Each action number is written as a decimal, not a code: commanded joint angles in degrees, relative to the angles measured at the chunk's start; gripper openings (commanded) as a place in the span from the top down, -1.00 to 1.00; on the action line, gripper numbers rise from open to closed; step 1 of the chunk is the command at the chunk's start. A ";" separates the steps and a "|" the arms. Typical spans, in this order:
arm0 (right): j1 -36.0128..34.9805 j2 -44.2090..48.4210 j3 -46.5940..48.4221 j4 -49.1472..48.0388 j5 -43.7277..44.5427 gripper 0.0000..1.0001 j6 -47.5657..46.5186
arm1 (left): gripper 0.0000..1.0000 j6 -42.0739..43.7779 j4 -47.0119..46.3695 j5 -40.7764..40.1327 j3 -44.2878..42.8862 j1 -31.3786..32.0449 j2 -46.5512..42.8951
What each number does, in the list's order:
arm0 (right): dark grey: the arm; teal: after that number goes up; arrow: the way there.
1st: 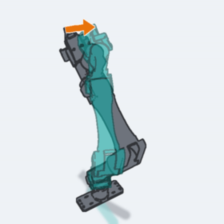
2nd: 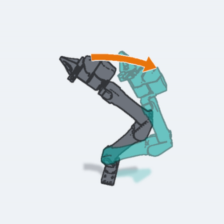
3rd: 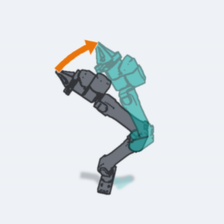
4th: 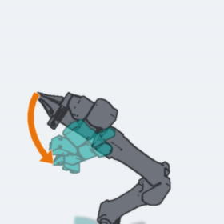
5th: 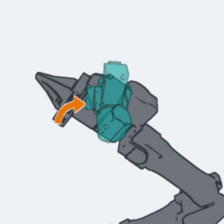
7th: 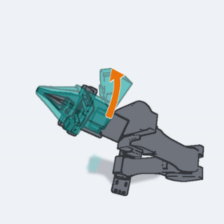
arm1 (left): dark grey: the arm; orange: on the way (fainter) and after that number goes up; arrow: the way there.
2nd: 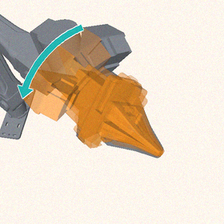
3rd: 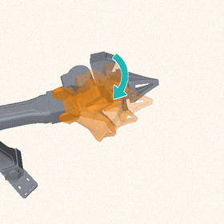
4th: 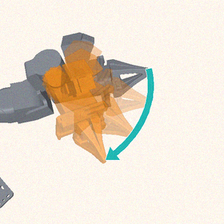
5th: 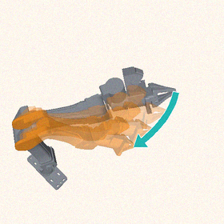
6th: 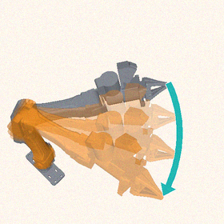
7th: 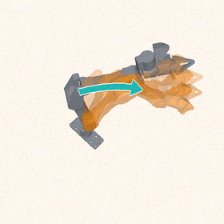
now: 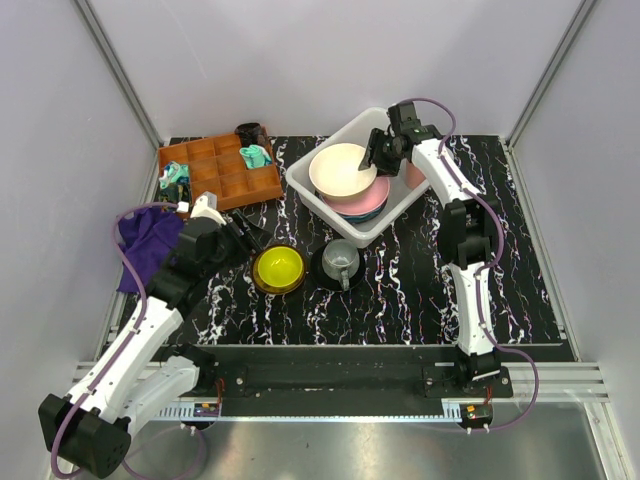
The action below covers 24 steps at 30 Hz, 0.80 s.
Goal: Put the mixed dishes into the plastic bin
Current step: Place the bowl in the plastic bin.
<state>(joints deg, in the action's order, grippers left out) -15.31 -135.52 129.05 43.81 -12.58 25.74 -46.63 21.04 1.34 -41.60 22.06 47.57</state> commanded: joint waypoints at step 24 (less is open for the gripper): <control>-0.60 27.30 -15.83 -10.57 4.94 -0.48 -0.78 | -0.42 -0.04 -0.03 -0.90 2.76 0.17 -3.54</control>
<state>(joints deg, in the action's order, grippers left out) -15.38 -116.75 119.96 38.15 -8.56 25.26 -46.63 21.45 1.13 -39.64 22.06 45.08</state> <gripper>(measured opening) 0.741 0.714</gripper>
